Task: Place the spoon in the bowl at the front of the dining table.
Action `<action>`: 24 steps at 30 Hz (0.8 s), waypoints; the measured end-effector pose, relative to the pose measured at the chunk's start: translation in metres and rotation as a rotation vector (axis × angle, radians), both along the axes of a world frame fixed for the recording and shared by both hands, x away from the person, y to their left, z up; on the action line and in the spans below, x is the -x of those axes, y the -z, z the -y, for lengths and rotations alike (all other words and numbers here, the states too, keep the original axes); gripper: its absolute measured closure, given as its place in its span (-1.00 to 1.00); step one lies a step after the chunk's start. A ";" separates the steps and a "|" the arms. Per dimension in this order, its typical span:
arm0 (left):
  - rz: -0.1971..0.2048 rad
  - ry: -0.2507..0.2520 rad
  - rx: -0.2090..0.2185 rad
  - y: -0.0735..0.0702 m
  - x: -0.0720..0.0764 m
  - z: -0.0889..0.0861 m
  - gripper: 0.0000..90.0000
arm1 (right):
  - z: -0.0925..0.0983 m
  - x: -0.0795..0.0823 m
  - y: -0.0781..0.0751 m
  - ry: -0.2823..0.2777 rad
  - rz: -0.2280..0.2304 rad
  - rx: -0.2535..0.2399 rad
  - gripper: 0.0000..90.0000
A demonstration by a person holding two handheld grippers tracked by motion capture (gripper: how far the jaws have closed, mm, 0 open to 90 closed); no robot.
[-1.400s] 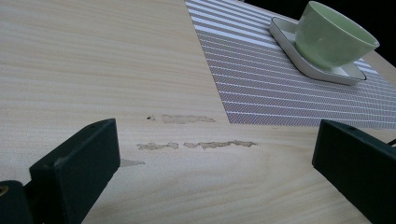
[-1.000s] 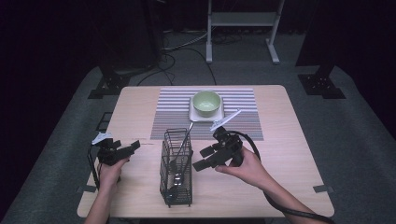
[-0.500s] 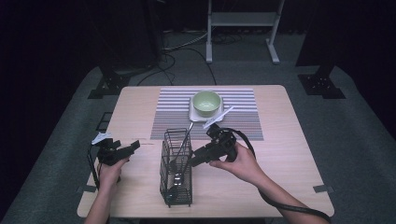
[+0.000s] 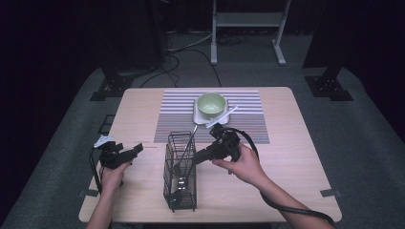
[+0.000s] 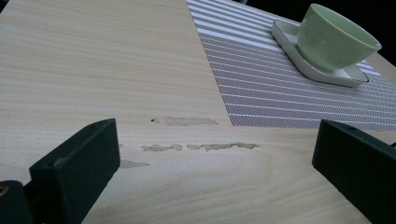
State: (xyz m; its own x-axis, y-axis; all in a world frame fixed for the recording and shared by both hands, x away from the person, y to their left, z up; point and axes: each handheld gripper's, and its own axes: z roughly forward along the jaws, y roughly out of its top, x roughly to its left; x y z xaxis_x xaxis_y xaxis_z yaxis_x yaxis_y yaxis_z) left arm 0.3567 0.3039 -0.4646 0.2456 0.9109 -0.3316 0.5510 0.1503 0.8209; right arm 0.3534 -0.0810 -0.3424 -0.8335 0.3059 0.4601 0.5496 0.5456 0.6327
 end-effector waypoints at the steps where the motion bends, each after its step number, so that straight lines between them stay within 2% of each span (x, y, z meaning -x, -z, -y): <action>1: 0.000 -0.001 0.000 0.000 0.000 0.000 -1.00 | 0.000 0.000 0.000 0.000 0.004 0.000 0.78; 5: 0.000 -0.002 0.000 0.000 0.000 -0.001 -1.00 | 0.000 0.002 0.000 -0.018 0.047 -0.015 0.94; 11: 0.001 0.000 -0.003 0.000 0.000 -0.001 -1.00 | 0.002 0.003 -0.001 -0.008 0.040 -0.052 0.97; 16: 0.002 -0.003 -0.001 0.000 0.000 -0.001 -1.00 | 0.008 0.003 -0.003 0.007 0.005 -0.085 0.98; 24: 0.002 -0.001 -0.003 0.000 0.000 -0.001 -1.00 | 0.025 -0.003 -0.010 0.074 -0.005 -0.131 0.98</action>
State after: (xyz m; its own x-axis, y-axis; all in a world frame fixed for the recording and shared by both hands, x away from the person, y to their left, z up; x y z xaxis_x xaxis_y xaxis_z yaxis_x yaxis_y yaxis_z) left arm 0.3564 0.3051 -0.4643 0.2450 0.9121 -0.3288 0.5491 0.1489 0.8224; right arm 0.3559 -0.1065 -0.3324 -0.8084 0.3035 0.5043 0.5886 0.4159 0.6932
